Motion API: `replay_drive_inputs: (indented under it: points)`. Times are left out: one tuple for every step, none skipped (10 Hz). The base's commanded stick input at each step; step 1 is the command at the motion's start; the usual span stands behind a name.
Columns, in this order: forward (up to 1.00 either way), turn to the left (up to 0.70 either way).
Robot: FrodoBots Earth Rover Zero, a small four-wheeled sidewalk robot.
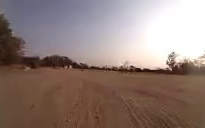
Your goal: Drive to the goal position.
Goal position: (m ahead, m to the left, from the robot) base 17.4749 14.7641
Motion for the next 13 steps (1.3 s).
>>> replay_drive_inputs:
  points:
    - [0.7,0.0]
    - [0.7,0.0]
    - [0.7,0.0]
    - [0.7,0.0]
    - [0.7,0.0]
    - [0.7,0.0]
    - [0.7,0.0]
    - [0.7,0.0]
    - [0.7,0.0]
    - [0.7,0.0]
    - [0.7,0.0]
    - [0.7,0.0]
    - [0.7,0.0]
